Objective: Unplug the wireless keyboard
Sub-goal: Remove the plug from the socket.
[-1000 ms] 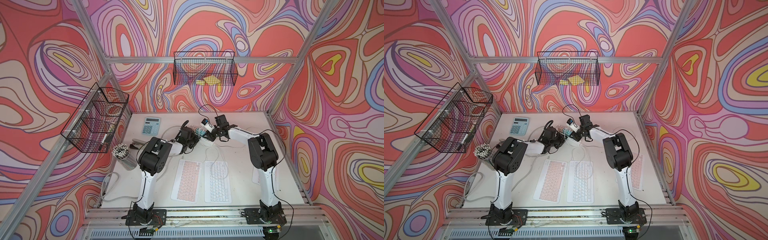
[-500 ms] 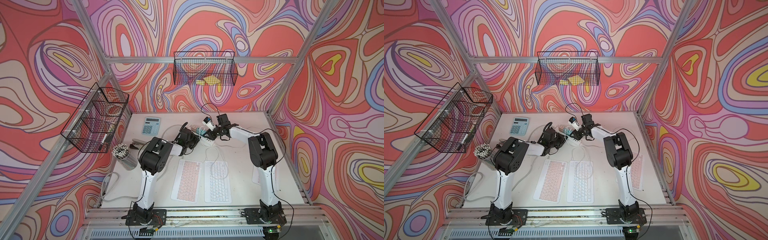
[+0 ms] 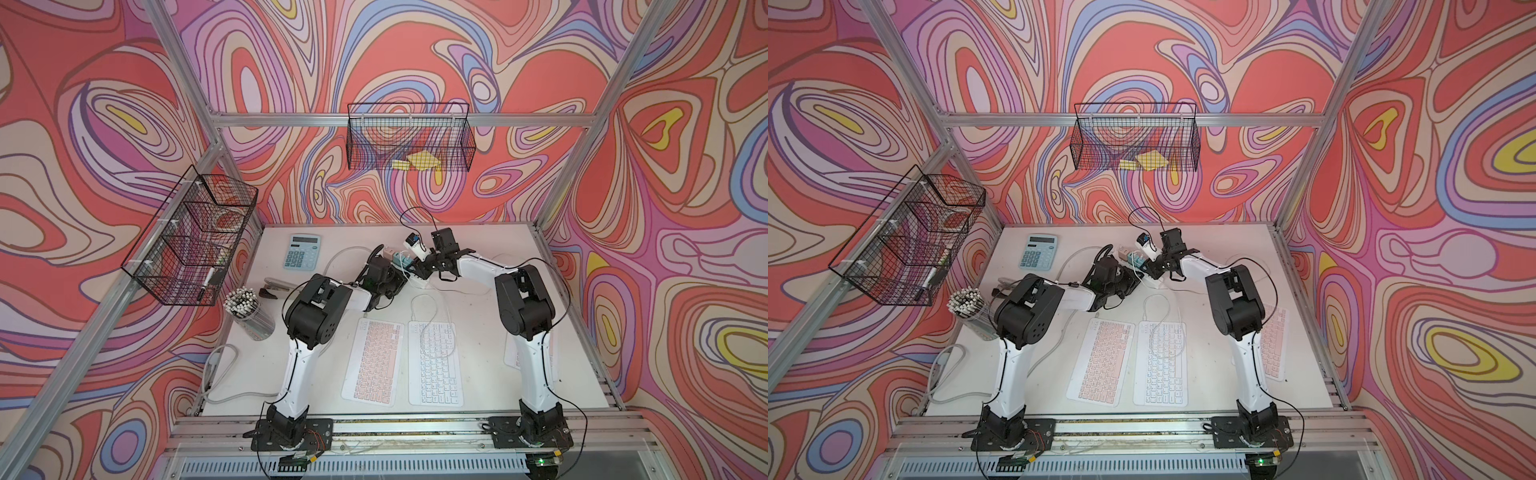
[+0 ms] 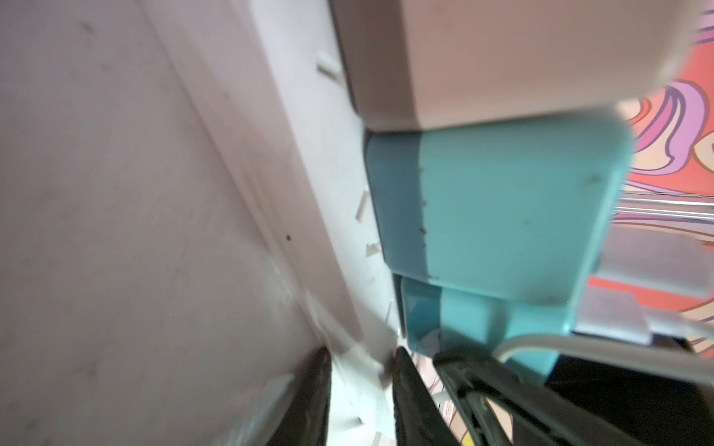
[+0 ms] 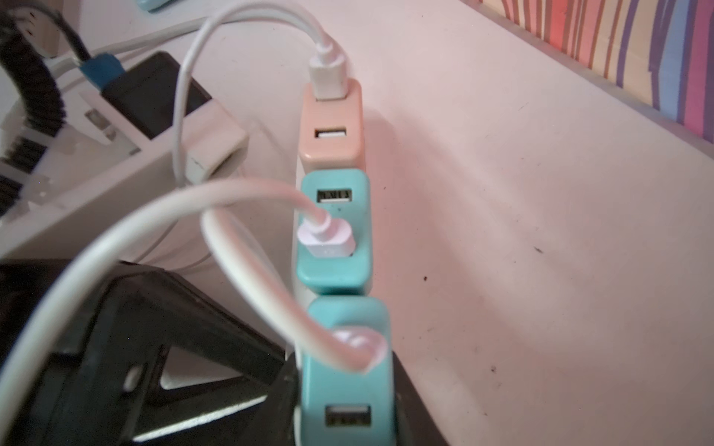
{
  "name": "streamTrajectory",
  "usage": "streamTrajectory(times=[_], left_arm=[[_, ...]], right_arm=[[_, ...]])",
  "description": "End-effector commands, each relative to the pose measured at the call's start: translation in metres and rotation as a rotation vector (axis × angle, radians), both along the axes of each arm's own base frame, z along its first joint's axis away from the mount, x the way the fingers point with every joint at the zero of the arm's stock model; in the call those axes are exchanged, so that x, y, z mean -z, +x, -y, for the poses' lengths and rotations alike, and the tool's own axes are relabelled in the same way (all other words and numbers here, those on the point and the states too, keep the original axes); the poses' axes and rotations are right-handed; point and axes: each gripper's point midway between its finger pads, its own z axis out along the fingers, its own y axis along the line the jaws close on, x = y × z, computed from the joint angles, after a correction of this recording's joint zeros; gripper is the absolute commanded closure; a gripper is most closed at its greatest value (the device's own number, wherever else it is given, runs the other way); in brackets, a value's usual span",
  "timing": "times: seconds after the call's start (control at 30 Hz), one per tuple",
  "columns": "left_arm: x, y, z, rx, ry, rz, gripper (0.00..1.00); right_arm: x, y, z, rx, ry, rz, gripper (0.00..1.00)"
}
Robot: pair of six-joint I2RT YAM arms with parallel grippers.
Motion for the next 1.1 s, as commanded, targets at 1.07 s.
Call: streamTrajectory(times=[1.07], left_arm=[[0.113,-0.05,-0.041,-0.038,0.19,-0.357,0.75]], right_arm=[[-0.029,-0.015,-0.019,-0.03,-0.06,0.13,0.8]])
